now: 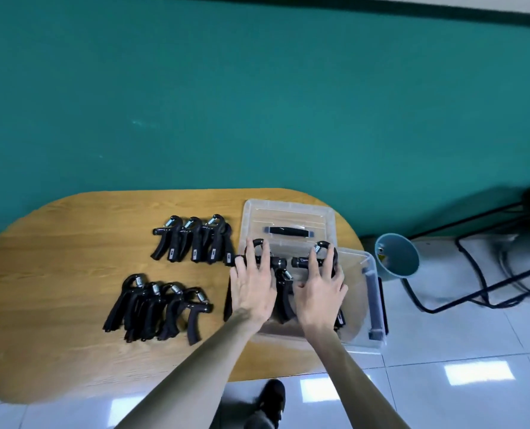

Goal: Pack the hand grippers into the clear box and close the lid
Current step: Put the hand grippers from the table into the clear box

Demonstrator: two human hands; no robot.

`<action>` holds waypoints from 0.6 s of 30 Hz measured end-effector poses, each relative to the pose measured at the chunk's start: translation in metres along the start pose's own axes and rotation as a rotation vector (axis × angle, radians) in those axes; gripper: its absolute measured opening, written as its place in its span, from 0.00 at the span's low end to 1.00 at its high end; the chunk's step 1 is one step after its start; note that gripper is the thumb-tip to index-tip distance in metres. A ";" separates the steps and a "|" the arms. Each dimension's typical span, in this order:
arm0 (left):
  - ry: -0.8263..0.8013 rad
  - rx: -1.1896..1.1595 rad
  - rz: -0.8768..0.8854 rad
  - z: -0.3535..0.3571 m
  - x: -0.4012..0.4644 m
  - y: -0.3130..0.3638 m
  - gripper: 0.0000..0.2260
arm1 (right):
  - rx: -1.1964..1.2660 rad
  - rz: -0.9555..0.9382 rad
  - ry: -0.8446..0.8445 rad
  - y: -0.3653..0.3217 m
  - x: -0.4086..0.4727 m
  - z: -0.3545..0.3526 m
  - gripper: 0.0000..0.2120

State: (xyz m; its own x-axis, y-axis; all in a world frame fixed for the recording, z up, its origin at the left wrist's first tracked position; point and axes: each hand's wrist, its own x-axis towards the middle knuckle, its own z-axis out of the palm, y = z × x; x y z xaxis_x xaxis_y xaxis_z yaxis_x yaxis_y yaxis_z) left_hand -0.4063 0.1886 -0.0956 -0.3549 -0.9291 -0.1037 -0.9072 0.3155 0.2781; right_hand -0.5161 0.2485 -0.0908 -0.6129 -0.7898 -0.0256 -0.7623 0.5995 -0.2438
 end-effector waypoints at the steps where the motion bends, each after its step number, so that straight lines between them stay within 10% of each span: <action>1: -0.010 0.000 0.004 0.006 -0.001 0.008 0.31 | 0.001 0.021 0.001 0.012 0.001 -0.001 0.39; 18: -0.193 0.121 -0.052 0.106 0.016 0.039 0.31 | 0.010 -0.018 -0.333 0.102 0.033 0.065 0.38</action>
State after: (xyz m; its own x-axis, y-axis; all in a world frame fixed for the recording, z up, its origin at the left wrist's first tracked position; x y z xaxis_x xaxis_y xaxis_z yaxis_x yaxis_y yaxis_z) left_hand -0.4711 0.2065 -0.1875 -0.3334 -0.8940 -0.2992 -0.9417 0.3003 0.1520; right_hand -0.6003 0.2748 -0.1794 -0.4965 -0.8002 -0.3366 -0.7692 0.5852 -0.2567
